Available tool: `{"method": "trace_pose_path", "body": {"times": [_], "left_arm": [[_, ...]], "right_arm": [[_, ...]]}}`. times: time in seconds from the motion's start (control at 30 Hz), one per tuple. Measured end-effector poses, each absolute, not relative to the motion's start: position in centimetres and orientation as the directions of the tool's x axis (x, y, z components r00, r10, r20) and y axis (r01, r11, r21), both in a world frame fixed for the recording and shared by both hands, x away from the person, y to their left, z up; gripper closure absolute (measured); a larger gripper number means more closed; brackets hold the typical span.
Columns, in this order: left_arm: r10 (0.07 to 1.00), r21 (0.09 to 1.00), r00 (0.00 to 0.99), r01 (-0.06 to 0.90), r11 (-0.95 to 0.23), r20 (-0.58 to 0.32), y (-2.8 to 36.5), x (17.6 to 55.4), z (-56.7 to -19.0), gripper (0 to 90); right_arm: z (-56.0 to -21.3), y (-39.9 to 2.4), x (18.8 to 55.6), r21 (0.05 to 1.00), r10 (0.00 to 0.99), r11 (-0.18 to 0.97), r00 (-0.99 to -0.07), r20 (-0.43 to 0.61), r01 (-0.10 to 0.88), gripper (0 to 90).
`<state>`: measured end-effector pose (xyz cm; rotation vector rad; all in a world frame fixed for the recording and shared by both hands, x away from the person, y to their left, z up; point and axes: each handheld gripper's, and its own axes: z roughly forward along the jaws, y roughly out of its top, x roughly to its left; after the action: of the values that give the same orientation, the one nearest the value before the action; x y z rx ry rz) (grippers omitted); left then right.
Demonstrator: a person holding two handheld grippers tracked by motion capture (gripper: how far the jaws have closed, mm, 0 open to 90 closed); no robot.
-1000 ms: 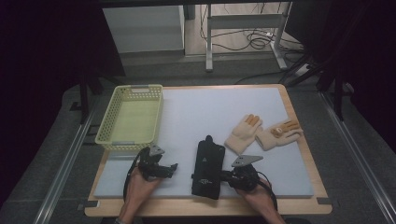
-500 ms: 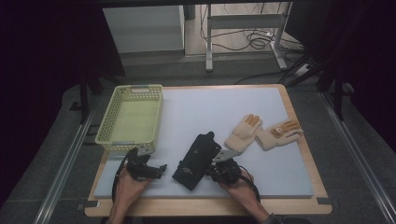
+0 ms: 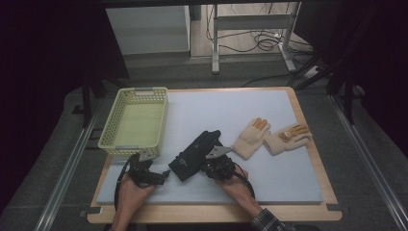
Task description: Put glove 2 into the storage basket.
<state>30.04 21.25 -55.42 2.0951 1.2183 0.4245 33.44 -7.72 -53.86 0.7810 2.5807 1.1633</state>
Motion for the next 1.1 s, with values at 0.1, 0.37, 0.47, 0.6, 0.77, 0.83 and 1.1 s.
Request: {"method": "trace_pose_path", "body": {"times": [0.1, 0.37, 0.47, 0.6, 0.77, 0.83, 1.1], "left_arm": [[0.858, 0.69, 0.511, 0.64, -0.338, -0.053, 21.3, 30.0, -55.4, 0.3], [0.858, 0.689, 0.511, 0.641, -0.338, -0.055, 21.3, 30.1, -55.5, 0.2], [0.857, 0.689, 0.512, 0.641, -0.338, -0.055, 21.3, 30.1, -55.5, 0.2], [0.857, 0.689, 0.512, 0.641, -0.338, -0.055, 21.3, 30.1, -55.5, 0.2], [0.856, 0.689, 0.514, 0.639, -0.341, -0.053, 21.3, 30.1, -55.5, 0.1], [0.856, 0.689, 0.515, 0.64, -0.342, -0.053, 21.3, 30.1, -55.5, 0.1], [0.855, 0.688, 0.516, 0.64, -0.342, -0.055, 21.3, 30.1, -55.4, 0.2]], "right_arm": [[-53.7, -8.2, 33.1, 0.738, 0.533, 0.564, -0.846, 0.017, 0.37, 64.4], [-52.5, -11.1, 32.4, 0.748, 0.55, 0.557, -0.835, -0.006, 0.361, 51.8], [-52.3, -13.7, 32.0, 0.753, 0.577, 0.538, -0.816, -0.003, 0.378, 42.7], [-52.6, -15.9, 31.7, 0.743, 0.605, 0.542, -0.796, -0.022, 0.392, 33.9], [-52.7, -18.7, 31.6, 0.741, 0.64, 0.533, -0.768, -0.037, 0.409, 23.8], [-52.7, -19.9, 31.9, 0.738, 0.661, 0.528, -0.749, -0.046, 0.42, 21.0], [-53.2, -23.0, 32.6, 0.728, 0.733, 0.513, -0.674, -0.094, 0.456, 16.2]]}}
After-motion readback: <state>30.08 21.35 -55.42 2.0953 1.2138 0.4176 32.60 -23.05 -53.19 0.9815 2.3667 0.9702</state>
